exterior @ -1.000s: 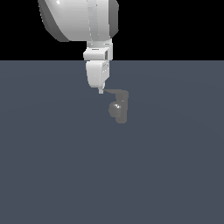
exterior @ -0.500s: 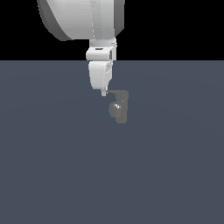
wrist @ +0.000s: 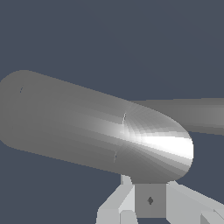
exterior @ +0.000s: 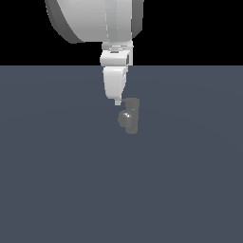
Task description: Turn on the faucet by rotating a designated handle.
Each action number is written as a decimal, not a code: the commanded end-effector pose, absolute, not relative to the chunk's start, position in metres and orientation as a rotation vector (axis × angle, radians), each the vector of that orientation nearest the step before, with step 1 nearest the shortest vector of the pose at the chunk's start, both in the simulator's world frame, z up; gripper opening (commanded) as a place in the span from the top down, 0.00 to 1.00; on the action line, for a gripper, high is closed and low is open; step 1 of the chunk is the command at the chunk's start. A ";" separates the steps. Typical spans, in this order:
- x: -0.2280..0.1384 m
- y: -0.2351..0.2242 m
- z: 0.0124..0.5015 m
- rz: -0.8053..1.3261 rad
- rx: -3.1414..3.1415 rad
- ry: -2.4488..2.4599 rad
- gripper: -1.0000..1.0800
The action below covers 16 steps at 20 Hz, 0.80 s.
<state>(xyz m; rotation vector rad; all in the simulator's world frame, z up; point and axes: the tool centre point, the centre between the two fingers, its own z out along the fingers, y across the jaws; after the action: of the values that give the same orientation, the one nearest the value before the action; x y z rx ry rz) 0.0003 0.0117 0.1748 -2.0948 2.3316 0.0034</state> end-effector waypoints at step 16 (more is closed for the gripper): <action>-0.003 -0.055 0.174 0.006 -2.092 2.335 1.00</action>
<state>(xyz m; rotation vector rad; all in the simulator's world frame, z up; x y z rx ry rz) -0.0080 -0.0360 0.1750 -2.1202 2.3110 0.0192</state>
